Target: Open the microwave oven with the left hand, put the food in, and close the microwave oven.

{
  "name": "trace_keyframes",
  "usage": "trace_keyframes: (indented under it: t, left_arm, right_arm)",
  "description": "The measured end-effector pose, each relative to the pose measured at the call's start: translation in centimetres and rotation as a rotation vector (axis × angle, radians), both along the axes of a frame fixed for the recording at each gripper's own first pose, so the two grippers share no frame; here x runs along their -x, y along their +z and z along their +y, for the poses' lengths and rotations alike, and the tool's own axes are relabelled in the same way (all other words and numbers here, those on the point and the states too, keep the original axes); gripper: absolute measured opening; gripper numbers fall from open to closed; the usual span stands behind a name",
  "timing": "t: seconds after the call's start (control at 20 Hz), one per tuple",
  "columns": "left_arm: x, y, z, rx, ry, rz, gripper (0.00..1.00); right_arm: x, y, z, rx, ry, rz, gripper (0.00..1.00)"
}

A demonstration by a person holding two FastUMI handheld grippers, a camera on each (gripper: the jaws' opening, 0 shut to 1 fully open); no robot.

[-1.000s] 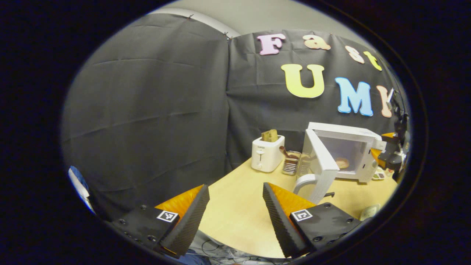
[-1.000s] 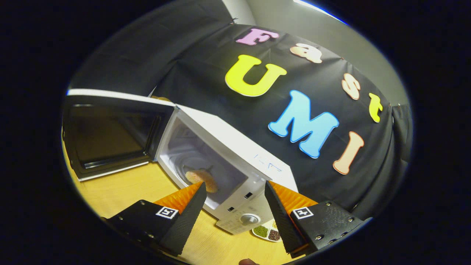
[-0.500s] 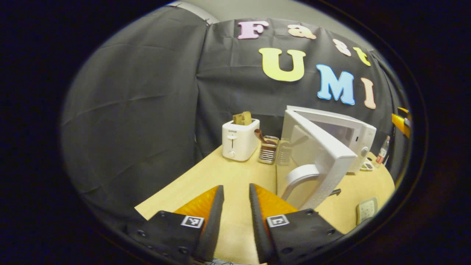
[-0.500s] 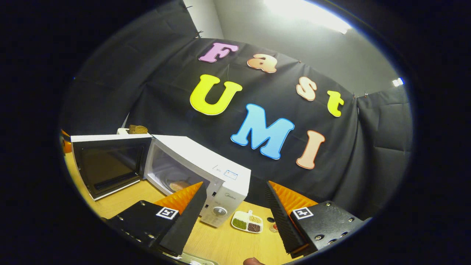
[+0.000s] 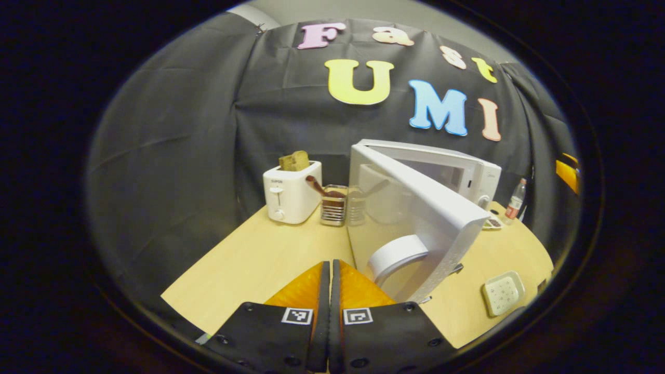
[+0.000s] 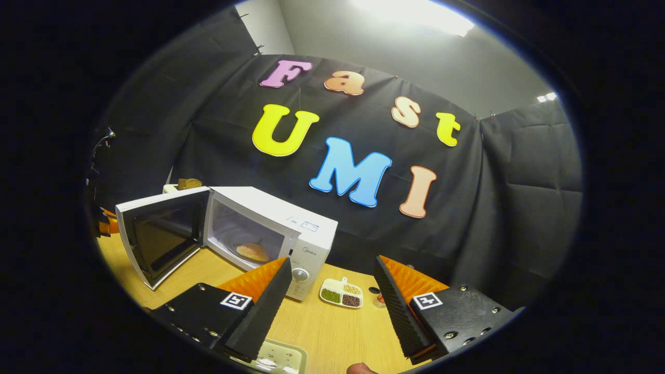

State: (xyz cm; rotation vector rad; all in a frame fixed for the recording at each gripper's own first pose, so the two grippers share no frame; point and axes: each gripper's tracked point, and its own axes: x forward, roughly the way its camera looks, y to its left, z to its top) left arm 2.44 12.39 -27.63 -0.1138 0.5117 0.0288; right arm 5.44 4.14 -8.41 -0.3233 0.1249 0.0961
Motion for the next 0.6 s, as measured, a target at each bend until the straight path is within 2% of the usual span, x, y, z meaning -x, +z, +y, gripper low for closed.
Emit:
trace_keyframes:
  t: [0.3, 0.6]
  left_arm:
    - [-2.1, 1.2, -7.9, 0.004, -0.167, -0.021, 0.08]
    - [-5.7, 1.7, -14.0, 0.003, -0.295, -0.027, 0.08]
  right_arm:
    - [0.5, 0.0, -3.0, 0.004, -0.051, 0.008, 0.97]
    - [1.8, -0.7, -5.9, -0.004, -0.104, 0.024, 0.97]
